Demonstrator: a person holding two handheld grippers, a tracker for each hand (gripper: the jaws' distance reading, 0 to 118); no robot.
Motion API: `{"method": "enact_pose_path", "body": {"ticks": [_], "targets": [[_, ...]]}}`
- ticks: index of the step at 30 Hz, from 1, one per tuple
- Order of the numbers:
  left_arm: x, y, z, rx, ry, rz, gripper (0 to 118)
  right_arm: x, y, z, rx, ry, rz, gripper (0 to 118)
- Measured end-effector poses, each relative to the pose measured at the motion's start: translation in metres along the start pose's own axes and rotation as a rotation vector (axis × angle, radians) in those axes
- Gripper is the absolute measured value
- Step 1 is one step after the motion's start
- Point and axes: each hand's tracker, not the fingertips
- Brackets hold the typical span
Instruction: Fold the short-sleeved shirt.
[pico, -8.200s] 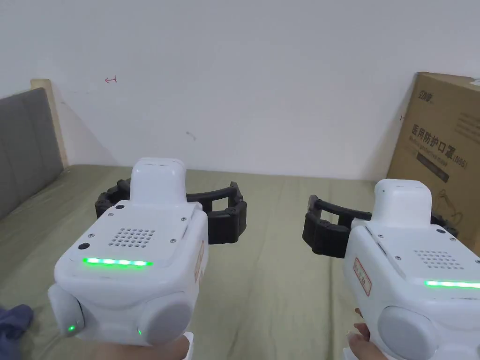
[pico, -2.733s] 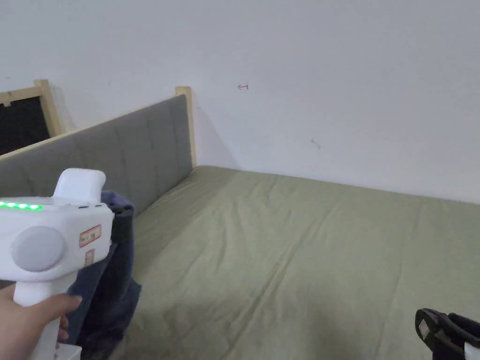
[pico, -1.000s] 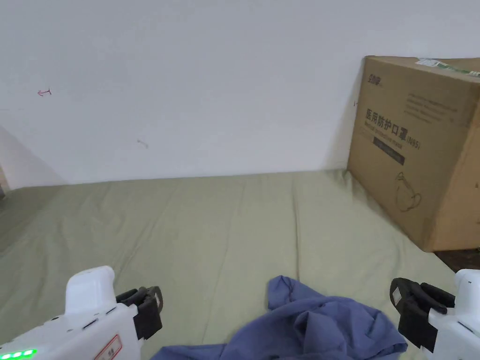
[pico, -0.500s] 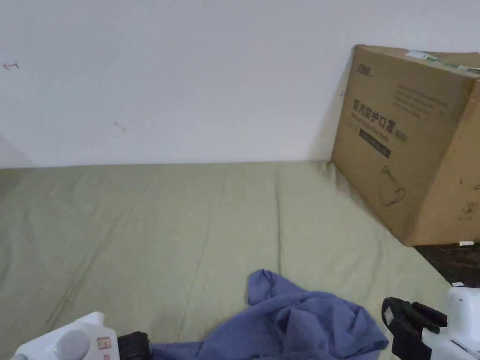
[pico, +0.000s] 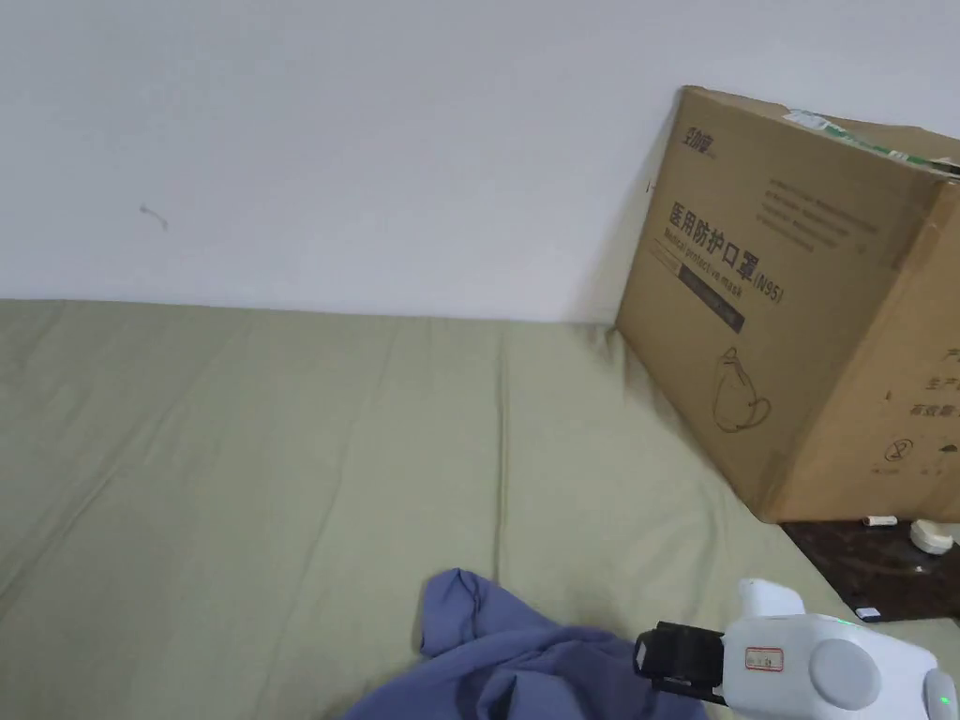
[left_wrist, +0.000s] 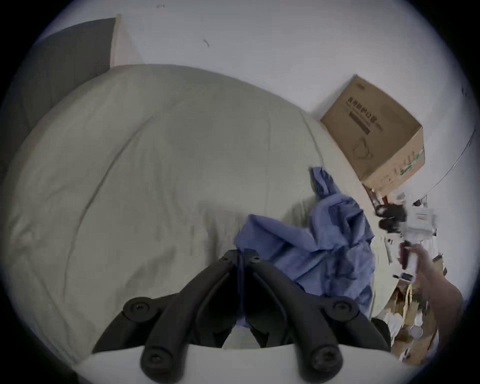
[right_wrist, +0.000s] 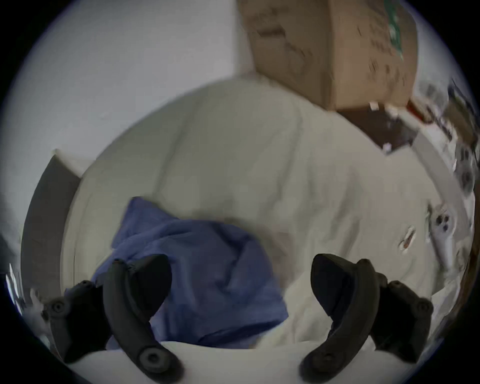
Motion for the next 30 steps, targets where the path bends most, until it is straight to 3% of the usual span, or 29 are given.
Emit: {"method": "enact_pose_path", "body": {"ticks": [1,3,5,6,7,8,9,10,14,20,24,28,30], "targets": [[-0.003,0.002,0.009,0.012,0.0,0.004,3,0.013,0.005,-0.017,-0.014,-0.023,-0.057,107],[-0.006,0.006,0.018,0.017,0.01,0.005,3,0.023,0.01,-0.039,-0.107,-0.071,-0.069,94],[-0.006,0.008,0.025,0.02,0.009,0.011,3,0.02,0.004,-0.042,-0.158,-0.087,-0.014,91],[-0.005,0.008,0.027,0.022,0.006,0.01,3,0.017,0.003,-0.041,-0.16,-0.109,0.046,81],[-0.004,0.008,0.028,0.015,-0.007,0.02,3,0.011,0.0,-0.034,-0.15,-0.152,0.13,66],[0.0,0.008,0.03,0.016,-0.004,0.007,3,0.006,-0.002,-0.025,-0.115,-0.136,0.184,38],[0.002,0.008,0.032,0.018,-0.006,0.001,3,0.004,-0.003,-0.027,-0.102,-0.104,0.21,0],[0.003,0.007,0.034,0.025,-0.011,-0.005,3,0.002,-0.002,-0.019,-0.111,-0.032,0.211,0],[0.015,0.011,0.054,0.074,-0.008,-0.035,3,-0.011,-0.007,0.034,-0.037,0.036,0.205,0],[-0.013,0.056,0.108,0.205,-0.014,-0.058,3,0.006,0.019,0.146,0.18,0.167,0.061,0],[-0.02,0.1,0.159,0.305,0.038,-0.121,3,0.011,0.031,0.212,0.285,0.205,0.072,0],[-0.024,0.145,0.208,0.383,0.017,-0.118,3,-0.004,0.045,0.276,0.358,0.284,0.081,0],[-0.015,0.162,0.23,0.434,0.045,-0.179,3,-0.017,0.056,0.302,0.375,0.286,0.1,0]]}}
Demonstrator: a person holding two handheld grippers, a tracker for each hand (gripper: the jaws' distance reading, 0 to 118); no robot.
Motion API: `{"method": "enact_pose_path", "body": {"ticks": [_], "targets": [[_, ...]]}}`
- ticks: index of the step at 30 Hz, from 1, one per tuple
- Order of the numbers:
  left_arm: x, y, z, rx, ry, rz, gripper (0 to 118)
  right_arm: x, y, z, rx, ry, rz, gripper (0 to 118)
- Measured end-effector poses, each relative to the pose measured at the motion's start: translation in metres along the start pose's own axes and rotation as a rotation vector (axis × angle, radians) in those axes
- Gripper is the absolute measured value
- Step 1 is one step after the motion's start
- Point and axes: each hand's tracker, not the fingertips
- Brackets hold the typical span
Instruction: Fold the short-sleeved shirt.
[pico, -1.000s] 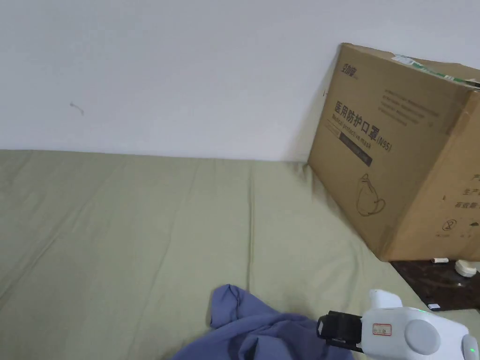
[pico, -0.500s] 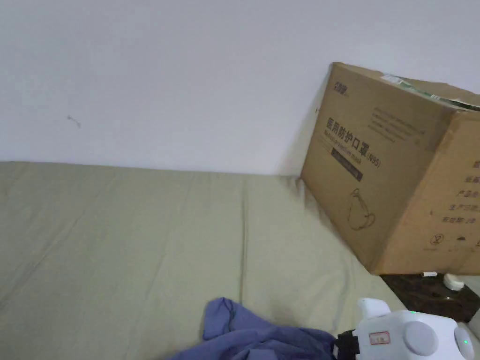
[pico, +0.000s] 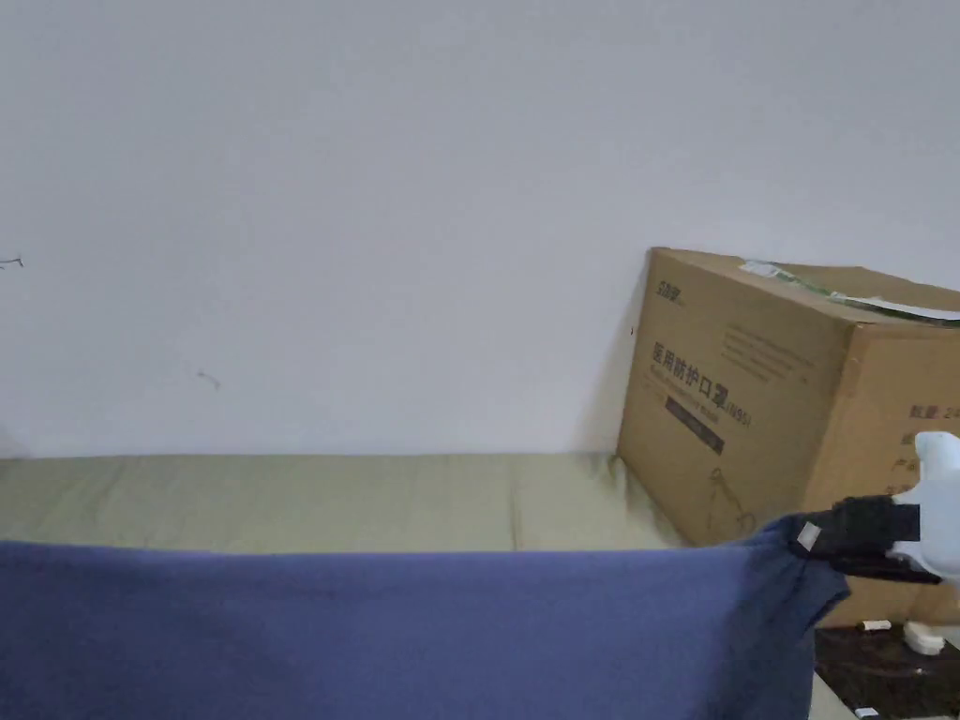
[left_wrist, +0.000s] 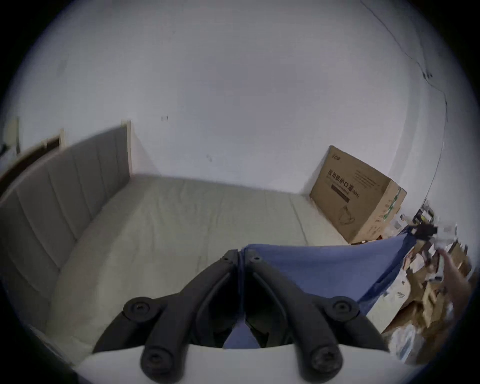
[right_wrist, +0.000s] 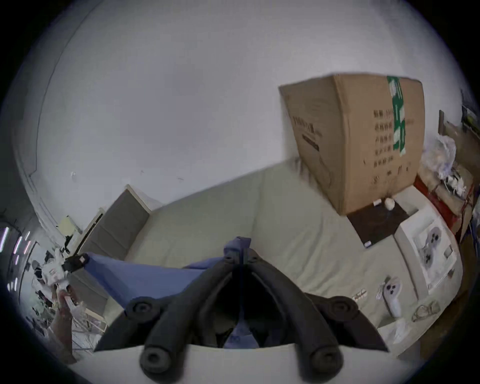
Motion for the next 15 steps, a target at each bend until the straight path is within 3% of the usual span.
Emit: {"method": "enact_pose_path", "body": {"ticks": [3,10,15], "targets": [[0.019,0.034,0.016,0.06,0.028,-0.098,3,-0.028,0.029,0.015,0.03,-0.007,0.054,0],[0.016,0.107,0.003,0.094,0.023,-0.01,3,-0.081,0.105,0.017,0.131,-0.033,0.132,0],[0.006,0.158,-0.037,0.116,0.06,0.057,3,-0.112,0.169,-0.018,0.2,-0.084,0.235,0]]}}
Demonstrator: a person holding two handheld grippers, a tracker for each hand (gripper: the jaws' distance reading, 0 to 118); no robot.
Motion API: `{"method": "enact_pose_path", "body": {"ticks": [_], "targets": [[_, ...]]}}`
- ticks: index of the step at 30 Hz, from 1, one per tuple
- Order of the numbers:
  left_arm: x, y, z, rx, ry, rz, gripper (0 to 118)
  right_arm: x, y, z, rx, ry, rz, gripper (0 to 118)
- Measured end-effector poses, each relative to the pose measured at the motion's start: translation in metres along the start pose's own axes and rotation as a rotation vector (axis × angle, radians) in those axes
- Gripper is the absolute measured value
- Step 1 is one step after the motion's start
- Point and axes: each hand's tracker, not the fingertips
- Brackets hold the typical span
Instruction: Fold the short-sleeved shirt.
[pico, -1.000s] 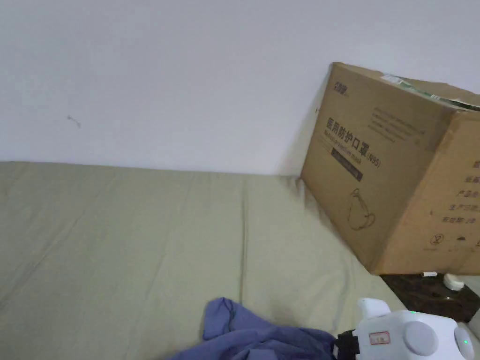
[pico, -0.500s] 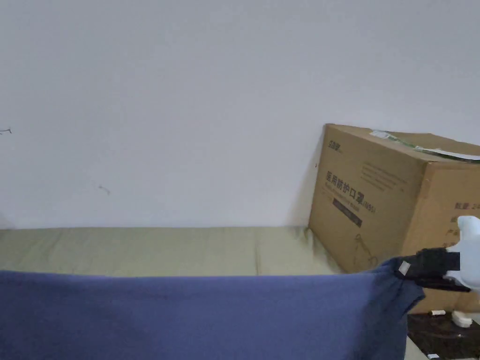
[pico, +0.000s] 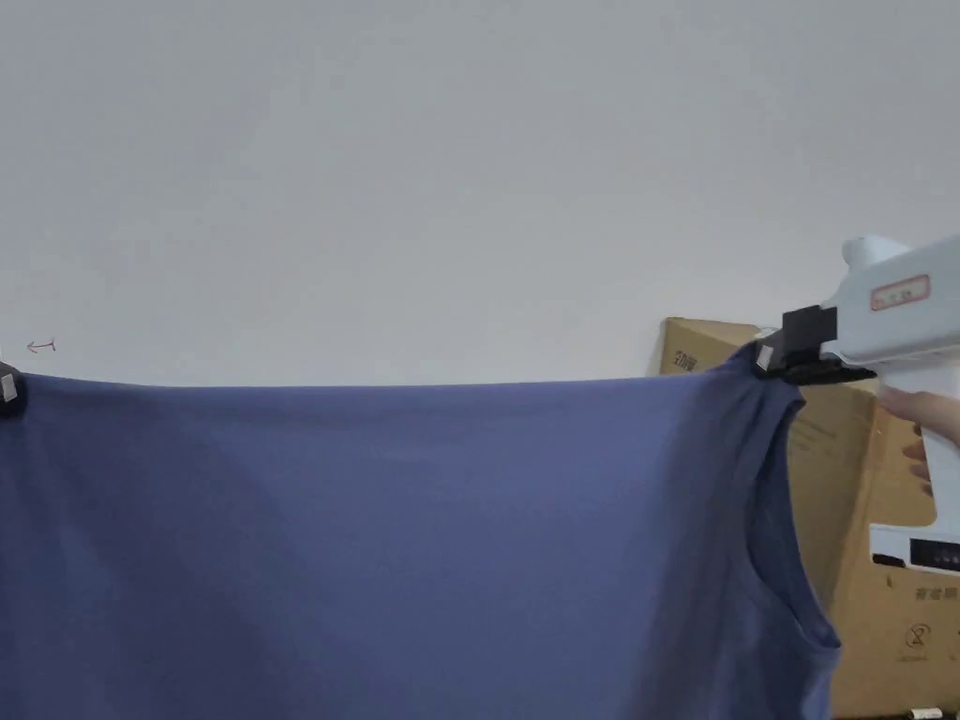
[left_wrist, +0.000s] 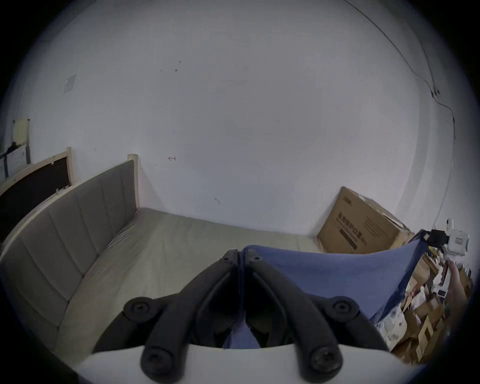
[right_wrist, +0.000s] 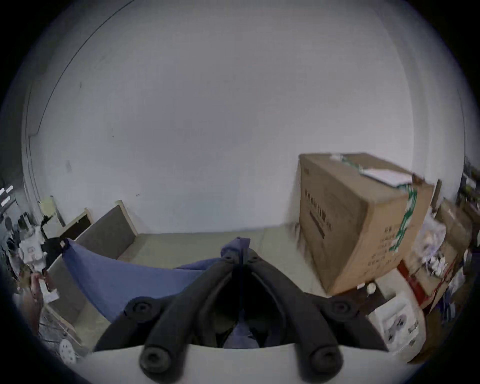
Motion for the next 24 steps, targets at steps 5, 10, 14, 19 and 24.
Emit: {"method": "enact_pose_path", "body": {"ticks": [5,10,14,19,24], "targets": [[0.003,0.046,-0.043,0.083,0.054,0.017,3,-0.03,0.045,-0.039,0.086,-0.054,0.062,0],[0.035,0.063,-0.061,0.185,0.098,0.002,3,-0.038,0.076,-0.092,0.167,-0.093,0.083,0],[0.017,0.067,-0.093,0.226,0.137,0.008,3,-0.041,0.071,-0.126,0.212,-0.087,0.055,0],[-0.013,0.014,-0.119,0.209,0.16,-0.036,3,-0.036,-0.01,-0.163,0.208,-0.094,0.043,0],[-0.055,-0.1,-0.111,-0.043,0.05,0.097,3,0.001,-0.162,-0.177,-0.098,-0.039,-0.022,0]]}}
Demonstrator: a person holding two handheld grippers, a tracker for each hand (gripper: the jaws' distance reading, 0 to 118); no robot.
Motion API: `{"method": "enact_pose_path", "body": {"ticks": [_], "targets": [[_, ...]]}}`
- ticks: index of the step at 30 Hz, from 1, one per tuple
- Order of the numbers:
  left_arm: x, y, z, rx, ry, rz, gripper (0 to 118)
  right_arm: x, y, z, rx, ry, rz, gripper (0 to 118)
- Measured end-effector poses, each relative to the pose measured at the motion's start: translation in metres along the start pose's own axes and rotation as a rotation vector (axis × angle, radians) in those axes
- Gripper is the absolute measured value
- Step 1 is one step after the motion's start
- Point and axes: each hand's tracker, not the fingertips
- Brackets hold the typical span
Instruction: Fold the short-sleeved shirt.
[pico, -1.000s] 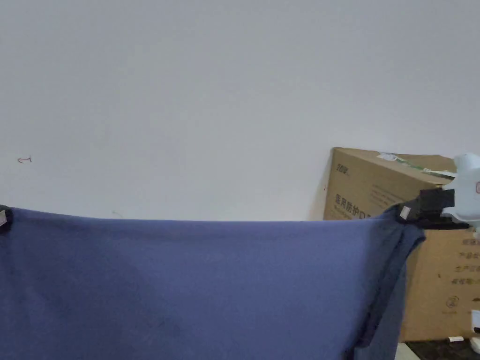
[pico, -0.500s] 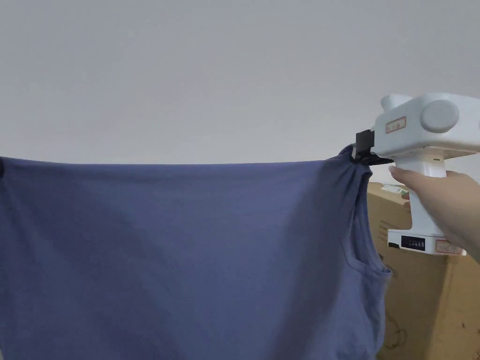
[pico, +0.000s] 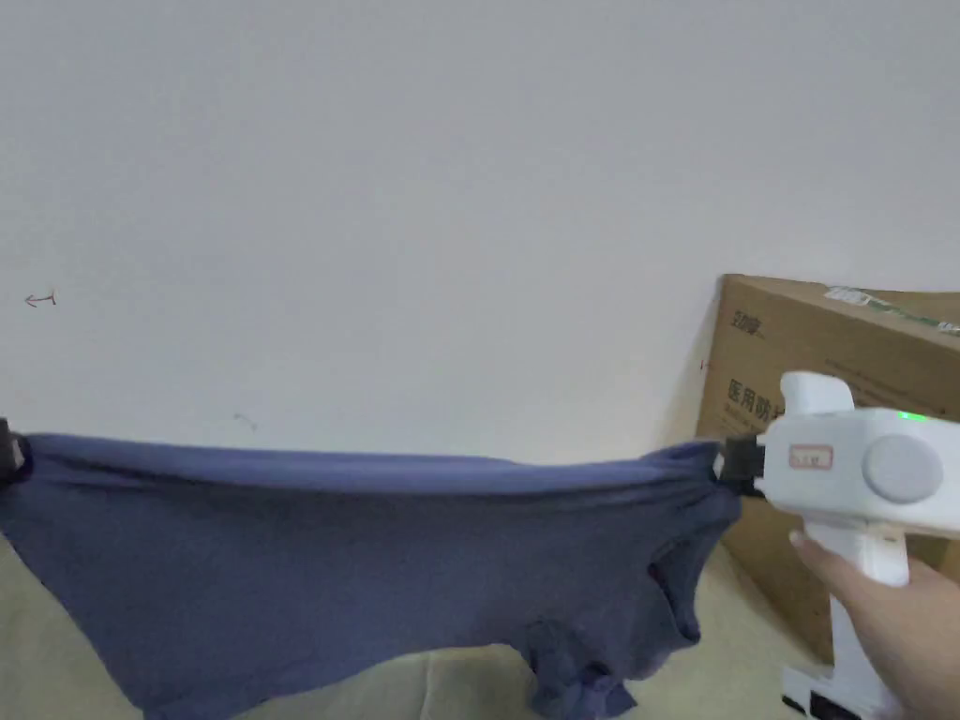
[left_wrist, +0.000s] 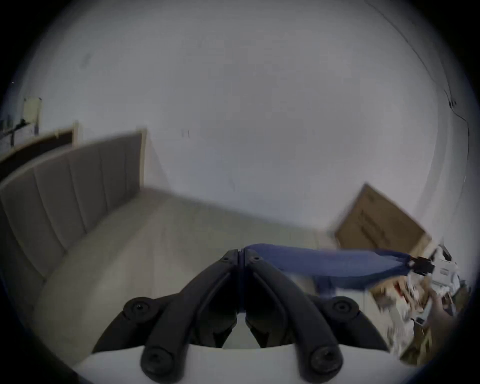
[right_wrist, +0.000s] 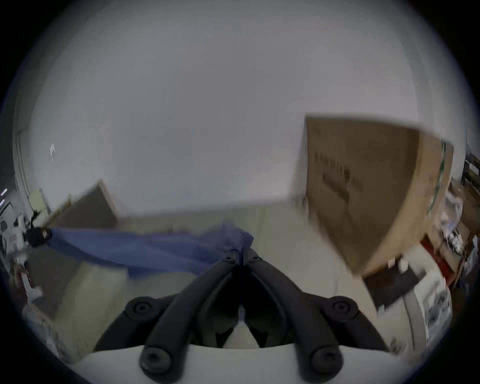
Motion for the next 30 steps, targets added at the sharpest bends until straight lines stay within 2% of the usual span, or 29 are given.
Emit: {"method": "enact_pose_path", "body": {"ticks": [2,4,6,7,10,11,14,15,19,22,23,25,26,27,28,30], "targets": [[-0.019,-0.059,0.01,-0.154,-0.003,-0.037,3,0.018,-0.068,0.005,-0.152,0.0,0.022,0],[-0.023,-0.119,0.034,-0.304,0.006,-0.061,3,0.034,-0.127,0.022,-0.27,0.004,-0.013,0],[-0.043,-0.169,0.05,-0.452,0.029,-0.053,3,0.05,-0.176,0.04,-0.368,0.016,-0.014,0],[-0.07,-0.189,0.046,-0.513,0.035,-0.041,3,0.057,-0.201,0.052,-0.419,0.021,-0.014,0],[-0.091,-0.24,0.079,-0.642,0.055,-0.007,3,0.074,-0.258,0.09,-0.55,0.052,-0.078,0],[-0.098,-0.252,0.097,-0.662,0.053,0.025,3,0.075,-0.273,0.105,-0.577,0.048,-0.07,0],[-0.104,-0.274,0.135,-0.725,0.066,0.051,3,0.065,-0.301,0.155,-0.631,0.05,0.044,0],[-0.11,-0.279,0.145,-0.739,0.06,0.045,3,0.064,-0.309,0.168,-0.637,0.054,0.056,0],[-0.105,-0.288,0.174,-0.751,0.079,0.032,3,0.054,-0.326,0.21,-0.71,0.055,-0.082,0],[-0.104,-0.289,0.17,-0.762,0.093,0.008,3,0.055,-0.337,0.215,-0.71,0.042,-0.082,0],[-0.101,-0.29,0.169,-0.767,0.096,0.005,4,0.053,-0.339,0.215,-0.708,0.032,-0.097,9],[-0.098,-0.289,0.162,-0.752,0.101,0.034,12,0.062,-0.346,0.209,-0.691,0.005,-0.128,40],[-0.097,-0.288,0.161,-0.749,0.097,0.042,12,0.059,-0.343,0.209,-0.684,-0.011,-0.125,40],[-0.073,-0.284,0.175,-0.735,0.09,0.045,37,0.055,-0.339,0.21,-0.675,-0.051,-0.106,89],[-0.069,-0.281,0.177,-0.698,0.082,0.057,61,0.051,-0.336,0.208,-0.687,-0.063,-0.069,104],[-0.06,-0.274,0.18,-0.653,0.061,0.086,96,0.043,-0.325,0.213,-0.633,-0.07,-0.047,106]]}}
